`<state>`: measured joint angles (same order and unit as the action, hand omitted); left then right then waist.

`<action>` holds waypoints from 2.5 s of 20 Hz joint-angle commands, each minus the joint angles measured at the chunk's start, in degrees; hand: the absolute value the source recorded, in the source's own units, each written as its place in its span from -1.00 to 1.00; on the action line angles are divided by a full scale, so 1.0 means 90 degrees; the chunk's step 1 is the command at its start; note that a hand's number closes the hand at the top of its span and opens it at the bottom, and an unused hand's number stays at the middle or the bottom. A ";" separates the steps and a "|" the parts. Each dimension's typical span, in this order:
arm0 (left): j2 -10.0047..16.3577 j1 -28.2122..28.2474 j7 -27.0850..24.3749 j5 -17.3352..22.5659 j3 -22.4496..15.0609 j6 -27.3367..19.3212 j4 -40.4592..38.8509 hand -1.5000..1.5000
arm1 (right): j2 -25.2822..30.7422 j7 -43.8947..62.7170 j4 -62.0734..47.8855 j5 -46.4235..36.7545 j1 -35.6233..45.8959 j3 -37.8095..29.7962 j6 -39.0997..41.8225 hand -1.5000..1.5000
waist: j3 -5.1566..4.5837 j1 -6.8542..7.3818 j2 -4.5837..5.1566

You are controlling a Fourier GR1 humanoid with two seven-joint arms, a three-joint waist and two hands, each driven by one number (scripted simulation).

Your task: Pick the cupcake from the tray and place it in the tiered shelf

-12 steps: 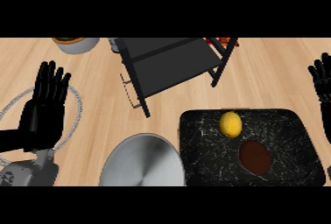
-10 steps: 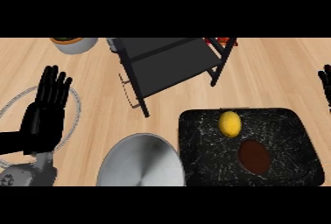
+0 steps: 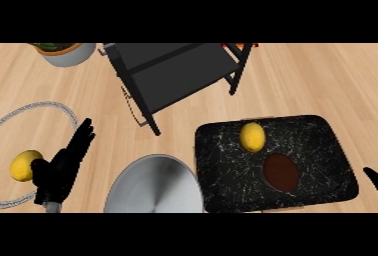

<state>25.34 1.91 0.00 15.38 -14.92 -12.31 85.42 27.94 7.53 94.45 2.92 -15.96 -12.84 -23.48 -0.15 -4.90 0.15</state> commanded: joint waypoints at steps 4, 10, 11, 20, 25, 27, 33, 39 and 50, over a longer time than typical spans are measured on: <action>-0.0048 -0.0246 0.0174 -0.0276 -0.0262 0.0429 -0.0594 0.00 | -0.0804 -0.0350 0.1982 0.0369 -0.1516 0.0219 0.0275 -1.00 | 0.0010 0.0361 -0.0036; -0.0123 -0.0204 -0.0282 -0.0359 -0.0225 0.0663 -0.0885 0.00 | -0.0108 0.1805 0.3663 -0.0407 -0.1410 0.1051 0.0451 -1.00 | -0.0005 0.0536 -0.0006; -0.0333 -0.0282 -0.0090 -0.0598 -0.0452 0.0365 -0.0780 0.00 | 0.0120 0.2122 0.3789 -0.0452 -0.1590 0.1203 0.0718 -1.00 | -0.0005 0.0525 -0.0006; -0.0240 -0.0577 0.0034 -0.0582 -0.0425 0.0554 -0.0743 0.00 | 0.2358 0.5250 0.4089 -0.2503 -0.1785 0.1367 0.1910 -1.00 | -0.0059 0.0796 0.0107; -0.0500 -0.0821 0.0367 -0.0706 -0.0575 0.0444 -0.0805 0.00 | 0.2553 0.7348 0.4514 -0.3145 -0.0701 0.2209 0.2539 -1.00 | -0.0015 0.0850 0.0061; -0.0462 -0.0859 -0.0021 -0.0615 -0.0424 0.0681 -0.1164 0.00 | 0.2319 0.7751 0.4118 -0.3076 0.0193 0.2649 0.2709 -1.00 | -0.0017 0.0983 0.0106; -0.0414 -0.0700 -0.0040 -0.0761 -0.0528 0.0714 -0.1021 0.00 | 0.1393 0.8422 0.3309 -0.3152 0.1193 0.3656 0.2996 -1.00 | -0.0014 0.1016 0.0077; -0.0557 -0.0871 -0.0130 -0.0739 -0.0375 0.0668 -0.1261 0.00 | 0.0621 0.8627 0.2300 -0.3369 0.1909 0.3833 0.3254 -1.00 | -0.0018 0.0833 0.0058; -0.0381 -0.0671 0.0207 -0.0691 -0.0239 0.0771 -0.0981 0.00 | -0.0354 0.8633 0.1317 -0.4623 0.2371 0.3874 0.3942 -1.00 | -0.0005 0.0641 -0.0002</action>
<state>21.31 -4.11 1.98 9.00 -17.63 -6.54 77.41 28.29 71.58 108.42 -36.05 1.38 21.84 5.92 -0.20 1.42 0.13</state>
